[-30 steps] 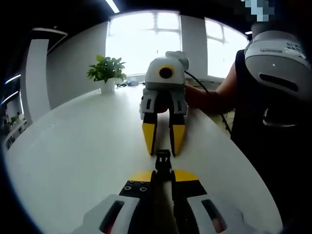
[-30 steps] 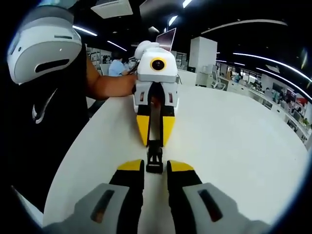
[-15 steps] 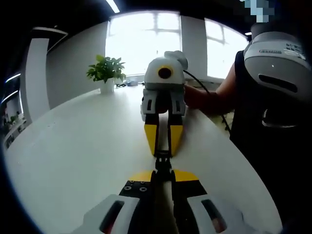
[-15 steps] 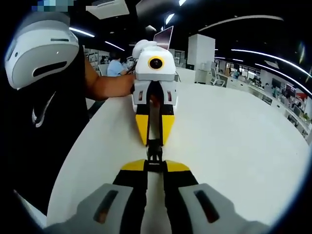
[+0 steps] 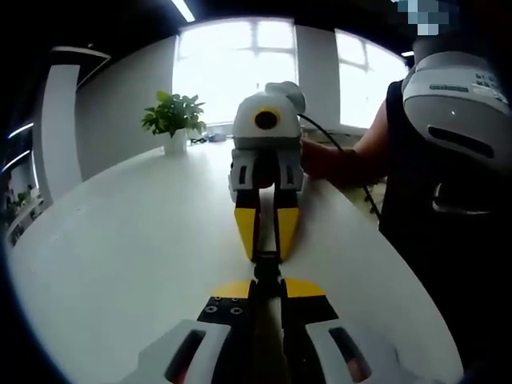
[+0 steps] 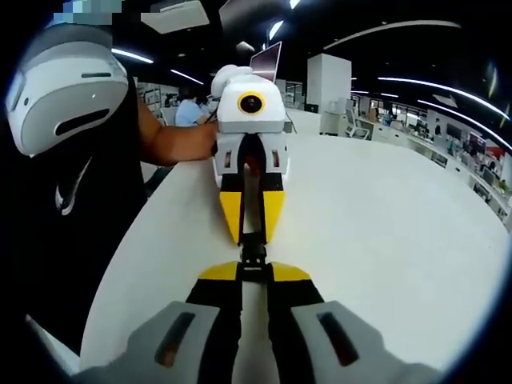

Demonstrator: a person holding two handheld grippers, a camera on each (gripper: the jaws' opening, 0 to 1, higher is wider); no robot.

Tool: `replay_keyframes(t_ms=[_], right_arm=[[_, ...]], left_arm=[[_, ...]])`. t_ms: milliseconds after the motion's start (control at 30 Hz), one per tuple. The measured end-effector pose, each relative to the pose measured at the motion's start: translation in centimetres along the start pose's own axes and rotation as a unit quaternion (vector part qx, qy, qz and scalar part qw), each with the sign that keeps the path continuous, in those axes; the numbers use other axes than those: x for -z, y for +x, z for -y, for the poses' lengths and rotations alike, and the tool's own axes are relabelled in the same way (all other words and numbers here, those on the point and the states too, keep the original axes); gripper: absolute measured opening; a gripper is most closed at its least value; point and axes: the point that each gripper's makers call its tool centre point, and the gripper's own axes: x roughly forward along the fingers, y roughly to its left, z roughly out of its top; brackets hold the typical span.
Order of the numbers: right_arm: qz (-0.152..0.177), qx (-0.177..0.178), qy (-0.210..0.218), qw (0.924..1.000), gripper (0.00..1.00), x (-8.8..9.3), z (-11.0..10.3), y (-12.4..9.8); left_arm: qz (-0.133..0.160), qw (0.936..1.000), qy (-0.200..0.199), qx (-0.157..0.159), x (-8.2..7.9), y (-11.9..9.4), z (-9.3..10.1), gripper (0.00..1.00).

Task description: Snap the two parts of the plastic buckle together until the buckle closes and remains connected.

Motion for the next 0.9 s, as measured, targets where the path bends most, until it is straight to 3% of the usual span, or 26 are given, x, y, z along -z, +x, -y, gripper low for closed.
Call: replay_keyframes(t_ms=[400, 900], right_arm=[[0.008, -0.011, -0.007, 0.9999, 0.08, -0.5, 0.3, 0.8], [0.008, -0.008, -0.005, 0.9999, 0.09, -0.2, -0.1, 0.4]], left_arm=[[-0.001, 0.9997, -0.003, 0.022, -0.1, 0.6, 0.4, 0.08], [0.0, 0.9999, -0.003, 0.01, -0.1, 0.9, -0.2, 0.09]])
